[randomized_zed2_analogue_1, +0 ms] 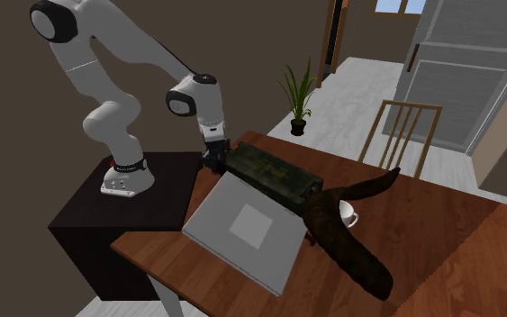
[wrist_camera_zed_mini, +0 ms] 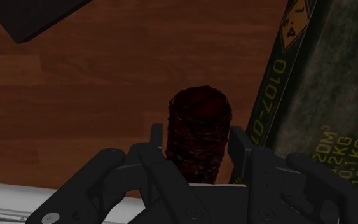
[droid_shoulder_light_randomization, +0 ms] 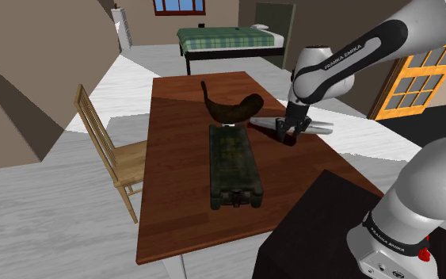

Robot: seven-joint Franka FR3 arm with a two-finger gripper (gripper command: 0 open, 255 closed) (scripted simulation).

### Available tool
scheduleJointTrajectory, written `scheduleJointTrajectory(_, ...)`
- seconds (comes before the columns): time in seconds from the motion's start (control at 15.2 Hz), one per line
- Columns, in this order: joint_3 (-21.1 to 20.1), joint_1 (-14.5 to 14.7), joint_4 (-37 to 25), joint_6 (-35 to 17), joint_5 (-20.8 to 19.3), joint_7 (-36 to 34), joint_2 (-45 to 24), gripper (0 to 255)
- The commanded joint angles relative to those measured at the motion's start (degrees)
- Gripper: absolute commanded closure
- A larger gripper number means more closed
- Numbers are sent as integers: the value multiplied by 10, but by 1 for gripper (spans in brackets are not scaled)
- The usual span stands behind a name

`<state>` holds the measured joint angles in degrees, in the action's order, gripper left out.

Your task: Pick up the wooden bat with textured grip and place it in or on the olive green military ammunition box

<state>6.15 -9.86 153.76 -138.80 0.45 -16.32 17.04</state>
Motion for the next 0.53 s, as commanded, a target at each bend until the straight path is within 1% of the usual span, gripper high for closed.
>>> scheduleJointTrajectory(0.0,-18,12,4,4,5,-25,10,255)
scheduleJointTrajectory(0.46,-98,68,3,9,34,-136,17,255)
